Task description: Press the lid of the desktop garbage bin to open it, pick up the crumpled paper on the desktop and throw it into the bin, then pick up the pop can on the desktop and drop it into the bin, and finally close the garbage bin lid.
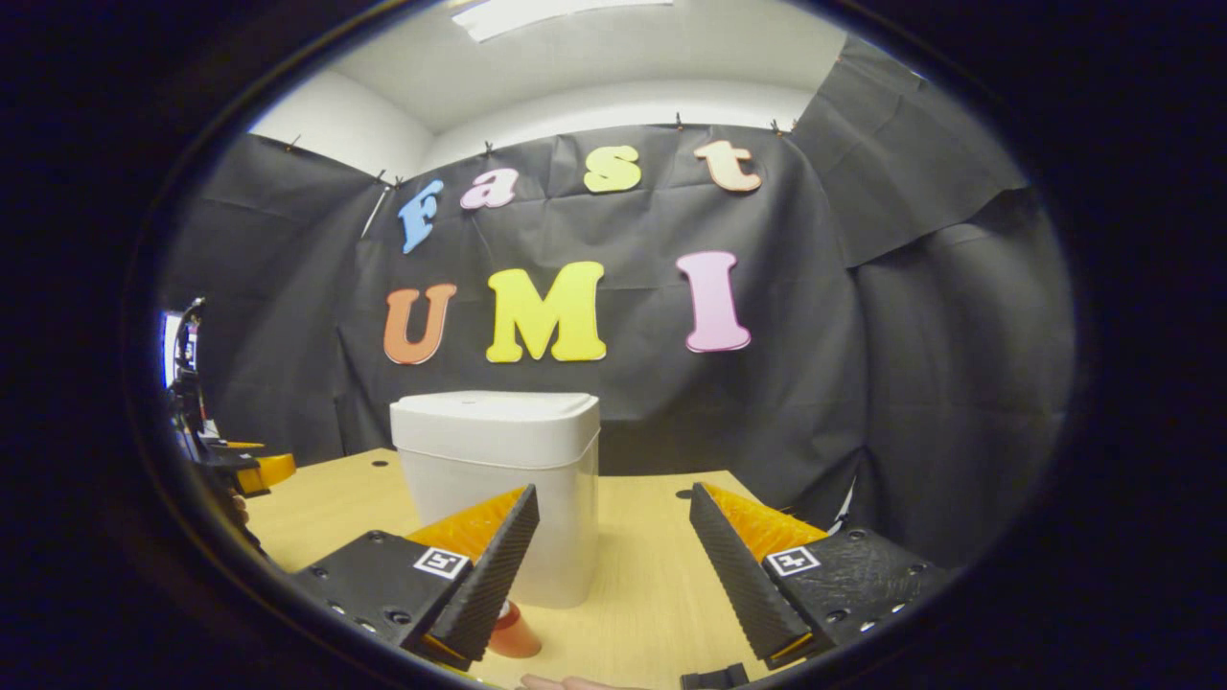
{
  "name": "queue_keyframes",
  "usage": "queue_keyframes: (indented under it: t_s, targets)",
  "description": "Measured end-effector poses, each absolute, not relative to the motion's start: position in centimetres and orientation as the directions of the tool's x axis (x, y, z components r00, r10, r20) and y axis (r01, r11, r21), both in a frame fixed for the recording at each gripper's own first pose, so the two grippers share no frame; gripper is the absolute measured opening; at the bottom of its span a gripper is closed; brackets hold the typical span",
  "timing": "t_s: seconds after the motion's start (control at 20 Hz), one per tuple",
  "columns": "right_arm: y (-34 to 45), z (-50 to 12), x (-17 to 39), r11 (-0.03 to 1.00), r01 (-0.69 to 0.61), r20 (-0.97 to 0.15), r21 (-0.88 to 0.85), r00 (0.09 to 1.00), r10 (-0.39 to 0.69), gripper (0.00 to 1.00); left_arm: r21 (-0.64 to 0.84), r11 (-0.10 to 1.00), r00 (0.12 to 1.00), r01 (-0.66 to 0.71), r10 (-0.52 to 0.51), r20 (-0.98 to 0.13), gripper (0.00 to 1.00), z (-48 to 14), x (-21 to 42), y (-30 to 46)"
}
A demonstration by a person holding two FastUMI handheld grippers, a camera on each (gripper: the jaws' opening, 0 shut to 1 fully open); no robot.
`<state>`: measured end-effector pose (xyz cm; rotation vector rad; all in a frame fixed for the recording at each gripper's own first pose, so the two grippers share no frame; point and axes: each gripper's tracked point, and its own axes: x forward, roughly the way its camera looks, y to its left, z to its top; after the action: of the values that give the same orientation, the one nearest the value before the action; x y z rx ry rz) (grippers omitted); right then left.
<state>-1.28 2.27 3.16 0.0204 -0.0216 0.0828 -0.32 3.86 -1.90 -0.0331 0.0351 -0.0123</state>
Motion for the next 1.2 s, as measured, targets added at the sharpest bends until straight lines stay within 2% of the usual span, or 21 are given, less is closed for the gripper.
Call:
queue_keyframes:
  t_s: [0.2,0.35,0.65,0.8,0.95,1.0,1.1,1.2]
  targets:
    - [2.1,5.6,-0.6,0.998,-0.059,0.048,0.018,0.997,0.058,0.96,-0.021,1.0,0.999,0.011,-0.012,-0.031,0.94,-1.4,0.1,4.2]
    - [4.6,7.1,-0.2,0.99,-0.135,0.03,0.024,0.99,0.135,0.94,-0.038,0.999,0.999,0.033,-0.034,-0.025,0.94,-1.5,0.2,3.8]
    - [8.6,10.9,2.8,0.978,-0.205,0.011,0.026,0.979,0.205,0.96,0.002,1.0,1.0,0.025,-0.025,-0.004,0.94,-2.5,0.7,4.0]
    - [10.6,12.8,3.7,0.966,-0.255,0.017,0.05,0.967,0.255,0.78,-0.008,1.0,0.999,0.022,-0.022,-0.031,0.94,-3.4,1.5,3.8]
    - [10.8,13.2,5.3,0.974,-0.225,0.003,0.006,0.974,0.225,0.69,0.004,1.0,0.999,0.027,-0.027,-0.045,0.94,-3.8,1.7,3.6]
    - [11.4,13.2,5.7,0.972,-0.235,-0.009,-0.01,0.972,0.235,0.55,0.024,0.999,0.999,0.025,-0.024,-0.035,0.94,-3.8,1.7,3.8]
    - [12.9,13.7,6.3,0.962,-0.273,-0.013,-0.003,0.962,0.273,0.36,0.079,0.997,1.0,-0.013,0.012,0.008,0.94,-3.2,1.5,5.1]
    - [13.7,13.4,7.1,0.955,-0.296,-0.044,0.022,0.954,0.297,0.02,0.087,0.996,1.0,-0.022,0.023,-0.003,0.94,-3.8,2.0,5.8]
